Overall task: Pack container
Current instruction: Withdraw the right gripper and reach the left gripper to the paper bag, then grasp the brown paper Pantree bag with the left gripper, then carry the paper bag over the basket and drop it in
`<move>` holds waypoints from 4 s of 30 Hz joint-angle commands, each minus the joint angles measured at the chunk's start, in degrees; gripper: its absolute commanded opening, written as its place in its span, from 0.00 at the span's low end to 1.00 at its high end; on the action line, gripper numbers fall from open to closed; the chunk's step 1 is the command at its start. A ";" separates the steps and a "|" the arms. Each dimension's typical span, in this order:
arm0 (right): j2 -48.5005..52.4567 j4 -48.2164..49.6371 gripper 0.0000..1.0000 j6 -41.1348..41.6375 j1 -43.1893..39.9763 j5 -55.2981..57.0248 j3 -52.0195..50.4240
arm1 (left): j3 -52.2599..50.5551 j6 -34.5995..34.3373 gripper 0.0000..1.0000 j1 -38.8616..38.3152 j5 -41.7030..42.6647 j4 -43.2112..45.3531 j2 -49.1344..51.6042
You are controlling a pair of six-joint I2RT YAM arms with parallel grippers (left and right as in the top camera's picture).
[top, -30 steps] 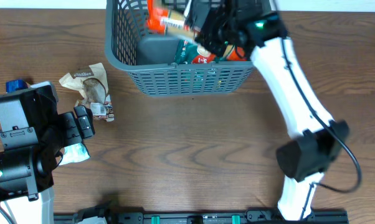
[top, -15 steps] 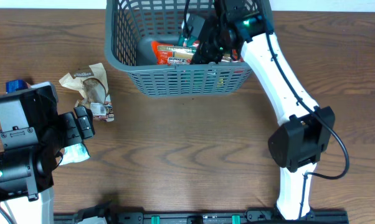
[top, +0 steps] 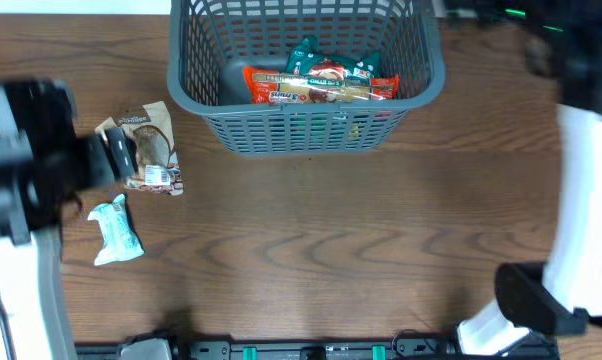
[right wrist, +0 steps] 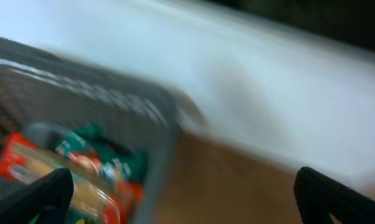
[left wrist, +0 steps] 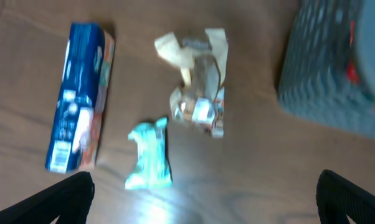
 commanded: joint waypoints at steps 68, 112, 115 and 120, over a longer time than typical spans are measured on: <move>4.66 17.84 0.99 12.68 -17.16 0.42 -61.05 | -14.95 3.06 0.06 0.28 -2.89 21.16 26.84; 4.66 14.82 0.99 11.61 -17.16 -1.70 -61.05 | 26.60 38.91 0.82 -30.12 5.44 18.10 46.58; 4.66 14.84 0.99 11.56 -17.16 -1.70 -61.05 | 26.62 38.91 0.86 -30.16 5.18 16.00 45.16; 4.66 14.91 0.99 11.43 -17.16 -1.70 -61.05 | 28.02 38.86 0.95 -30.16 1.62 13.75 36.61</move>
